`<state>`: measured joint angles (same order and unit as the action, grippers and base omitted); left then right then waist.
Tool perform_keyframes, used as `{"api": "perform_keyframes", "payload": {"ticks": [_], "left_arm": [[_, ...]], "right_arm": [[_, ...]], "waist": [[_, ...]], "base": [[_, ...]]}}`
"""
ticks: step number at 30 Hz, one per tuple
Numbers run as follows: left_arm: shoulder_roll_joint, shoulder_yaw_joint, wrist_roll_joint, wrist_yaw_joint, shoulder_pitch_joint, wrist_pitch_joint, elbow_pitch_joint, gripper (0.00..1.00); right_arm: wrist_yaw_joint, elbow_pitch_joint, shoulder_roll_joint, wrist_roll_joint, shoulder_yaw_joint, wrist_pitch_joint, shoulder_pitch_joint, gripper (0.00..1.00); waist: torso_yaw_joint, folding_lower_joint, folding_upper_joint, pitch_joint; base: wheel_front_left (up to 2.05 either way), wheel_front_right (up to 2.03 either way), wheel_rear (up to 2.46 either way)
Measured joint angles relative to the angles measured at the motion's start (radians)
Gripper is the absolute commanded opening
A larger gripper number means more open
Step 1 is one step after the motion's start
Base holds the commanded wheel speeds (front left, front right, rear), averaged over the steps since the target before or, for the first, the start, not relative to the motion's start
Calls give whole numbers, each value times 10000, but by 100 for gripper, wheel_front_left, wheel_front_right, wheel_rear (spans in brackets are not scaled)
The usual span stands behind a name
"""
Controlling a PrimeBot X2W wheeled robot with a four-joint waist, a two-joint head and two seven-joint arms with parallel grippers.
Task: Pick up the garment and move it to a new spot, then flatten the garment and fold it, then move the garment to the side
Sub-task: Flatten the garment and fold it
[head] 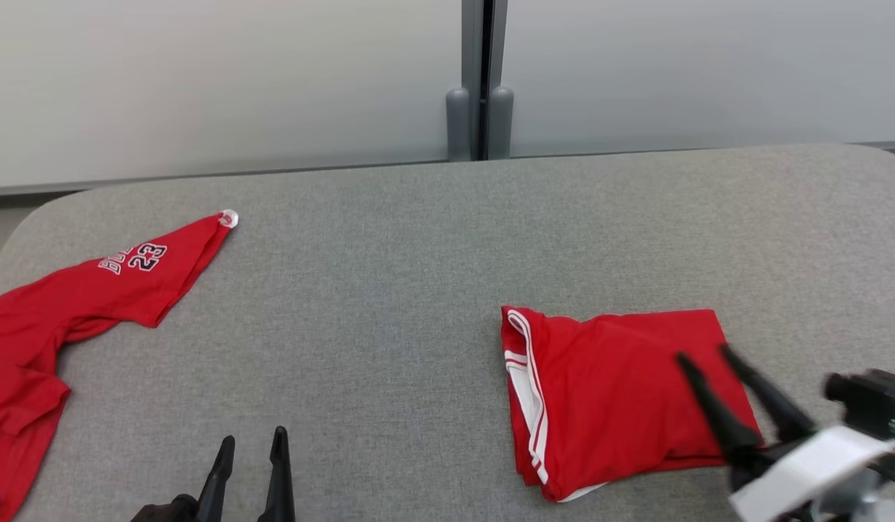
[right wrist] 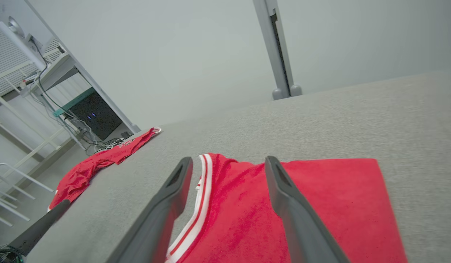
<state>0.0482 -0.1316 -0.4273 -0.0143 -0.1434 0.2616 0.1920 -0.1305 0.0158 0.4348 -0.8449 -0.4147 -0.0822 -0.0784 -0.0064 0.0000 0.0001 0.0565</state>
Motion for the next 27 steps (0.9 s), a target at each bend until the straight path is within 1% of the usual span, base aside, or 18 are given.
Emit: {"api": "perform_keyframes", "payload": {"ticks": [3,4,7,8,10,12,14,15,17,19,27], "left_arm": [[2,75,203,0,-46,0,-146,100],[0,86,274,0,-99,0,-178,100],[8,188,497,-15,-173,2,-311,100],[4,219,650,-19,-174,2,-384,100],[-4,272,968,-42,-174,0,-508,100],[0,408,1313,-50,-179,0,-617,100],[8,537,1436,-94,-267,2,-727,100],[4,560,1467,-98,-354,2,-732,100],[0,642,1549,-100,-533,2,-711,100],[6,723,1569,-58,-608,0,-658,100],[4,905,1651,58,-719,0,-596,100]], "right_arm": [[0,780,159,1465,1057,-1172,546,100],[0,1074,104,1933,1396,-1429,707,100],[0,1804,-109,3808,2506,-1753,1048,100],[-2,1879,-238,4424,2930,-1762,1133,100],[0,1595,-815,5281,3847,-1785,1318,100],[0,1319,-1260,6017,4406,-1795,1658,100],[-6,1189,-1584,6543,4679,-1795,2010,100],[-4,1145,-1756,6671,4769,-1795,2133,100],[-4,1156,-1900,6938,4803,-1793,2306,100],[-4,1149,-2113,6970,4934,-1793,2323,100],[-4,1164,-2232,7058,4857,-1793,2345,100]], "waist": [[-64,0,0,-215],[-74,0,0,-279],[-79,0,0,-458],[-70,0,0,-492],[-33,0,0,-537],[1,0,0,-594],[27,0,0,-666],[28,0,0,-705],[-5,0,0,-760],[-54,0,0,-793],[-104,0,0,-862]], "base": [[0,0,0],[0,0,0],[0,0,0],[0,0,0],[0,0,0],[0,0,0],[0,0,0],[0,0,0],[0,0,0],[0,0,0],[0,0,0]]}}
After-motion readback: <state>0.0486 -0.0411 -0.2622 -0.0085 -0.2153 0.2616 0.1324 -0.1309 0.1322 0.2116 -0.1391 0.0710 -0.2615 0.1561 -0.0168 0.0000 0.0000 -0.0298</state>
